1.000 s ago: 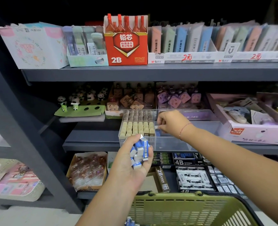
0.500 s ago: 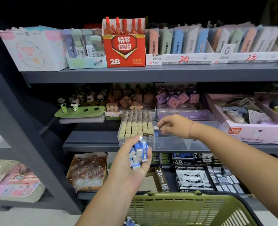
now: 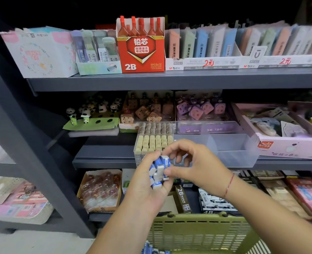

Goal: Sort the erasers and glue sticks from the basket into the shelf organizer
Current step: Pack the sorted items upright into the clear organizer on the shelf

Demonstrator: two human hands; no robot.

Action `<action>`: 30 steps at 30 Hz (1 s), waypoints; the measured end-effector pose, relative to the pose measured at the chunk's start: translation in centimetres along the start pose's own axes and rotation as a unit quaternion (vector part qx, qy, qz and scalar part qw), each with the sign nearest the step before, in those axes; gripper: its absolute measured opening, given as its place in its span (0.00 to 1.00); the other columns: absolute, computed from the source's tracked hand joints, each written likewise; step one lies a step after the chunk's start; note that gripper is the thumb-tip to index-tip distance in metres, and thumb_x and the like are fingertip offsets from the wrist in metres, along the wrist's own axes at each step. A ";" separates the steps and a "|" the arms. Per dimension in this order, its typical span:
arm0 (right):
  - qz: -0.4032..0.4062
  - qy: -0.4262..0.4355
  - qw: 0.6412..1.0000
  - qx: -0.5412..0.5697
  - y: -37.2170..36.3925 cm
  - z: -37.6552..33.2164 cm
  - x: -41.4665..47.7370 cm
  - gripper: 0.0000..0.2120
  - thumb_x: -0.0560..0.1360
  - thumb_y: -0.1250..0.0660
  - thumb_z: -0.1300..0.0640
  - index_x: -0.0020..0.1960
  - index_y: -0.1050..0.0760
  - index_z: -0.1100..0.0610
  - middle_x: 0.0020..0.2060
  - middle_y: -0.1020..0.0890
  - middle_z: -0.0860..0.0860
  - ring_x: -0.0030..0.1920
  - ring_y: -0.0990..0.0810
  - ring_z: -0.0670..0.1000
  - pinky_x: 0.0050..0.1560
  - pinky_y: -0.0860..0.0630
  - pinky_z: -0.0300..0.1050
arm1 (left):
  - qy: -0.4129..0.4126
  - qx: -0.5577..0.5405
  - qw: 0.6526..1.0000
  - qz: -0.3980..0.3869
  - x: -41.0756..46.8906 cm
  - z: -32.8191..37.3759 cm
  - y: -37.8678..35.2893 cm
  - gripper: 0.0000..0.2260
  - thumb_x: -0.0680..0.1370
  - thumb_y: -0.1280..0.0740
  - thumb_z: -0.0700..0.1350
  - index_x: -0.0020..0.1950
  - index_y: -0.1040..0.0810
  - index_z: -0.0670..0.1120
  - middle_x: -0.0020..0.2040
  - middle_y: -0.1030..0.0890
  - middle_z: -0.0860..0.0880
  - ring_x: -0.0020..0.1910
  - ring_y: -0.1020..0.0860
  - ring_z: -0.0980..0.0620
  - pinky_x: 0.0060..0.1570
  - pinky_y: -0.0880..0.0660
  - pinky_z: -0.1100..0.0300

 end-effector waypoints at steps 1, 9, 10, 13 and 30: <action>0.007 -0.004 1.000 0.008 -0.1 0.1 -0.1 0.15 0.66 0.22 0.60 0.46 0.22 0.46 0.39 0.24 0.44 0.39 0.28 0.40 0.41 0.30 0.30 | -0.001 0.003 1.000 0.001 0.0 -0.1 0.1 0.04 0.74 0.31 0.39 0.46 0.20 0.39 0.37 0.18 0.43 0.34 0.20 0.51 0.35 0.22 0.61; -0.029 -0.032 0.987 0.156 -0.6 0.3 -0.9 0.12 0.67 0.25 0.63 0.43 0.25 0.52 0.49 0.16 0.53 0.48 0.19 0.50 0.49 0.23 0.44 | 0.012 -0.002 1.000 -0.019 0.1 0.2 -0.3 0.08 0.75 0.32 0.39 0.50 0.19 0.36 0.40 0.16 0.41 0.37 0.18 0.48 0.28 0.22 0.62; -0.043 -0.035 0.974 0.219 -0.6 0.1 -1.0 0.11 0.69 0.27 0.67 0.44 0.26 0.55 0.50 0.16 0.55 0.48 0.19 0.51 0.50 0.23 0.43 | 0.014 0.006 1.000 -0.023 0.1 0.2 -0.3 0.08 0.76 0.32 0.40 0.47 0.17 0.36 0.42 0.16 0.40 0.40 0.18 0.47 0.30 0.21 0.62; -0.025 -0.042 0.939 0.340 1.1 -0.4 -0.8 0.09 0.71 0.31 0.68 0.47 0.30 0.59 0.49 0.17 0.61 0.45 0.18 0.54 0.49 0.22 0.42 | 0.024 0.007 1.000 -0.001 0.5 0.2 0.4 0.09 0.72 0.28 0.41 0.48 0.17 0.36 0.50 0.17 0.41 0.45 0.20 0.48 0.35 0.19 0.61; 0.037 -0.212 0.937 -0.274 7.1 10.6 6.8 0.04 0.70 0.30 0.64 0.42 0.17 0.60 0.38 0.15 0.56 0.40 0.19 0.53 0.45 0.21 0.45 | 0.036 -0.006 0.999 0.024 -0.1 0.0 0.5 0.14 0.68 0.24 0.40 0.50 0.20 0.39 0.52 0.21 0.40 0.48 0.21 0.44 0.27 0.21 0.61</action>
Point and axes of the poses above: each hand's wrist, its own x-axis towards the middle knuckle, its own y-axis out of the back of the hand, z = x × y, the point moved 10 cm from there along x, towards the middle knuckle
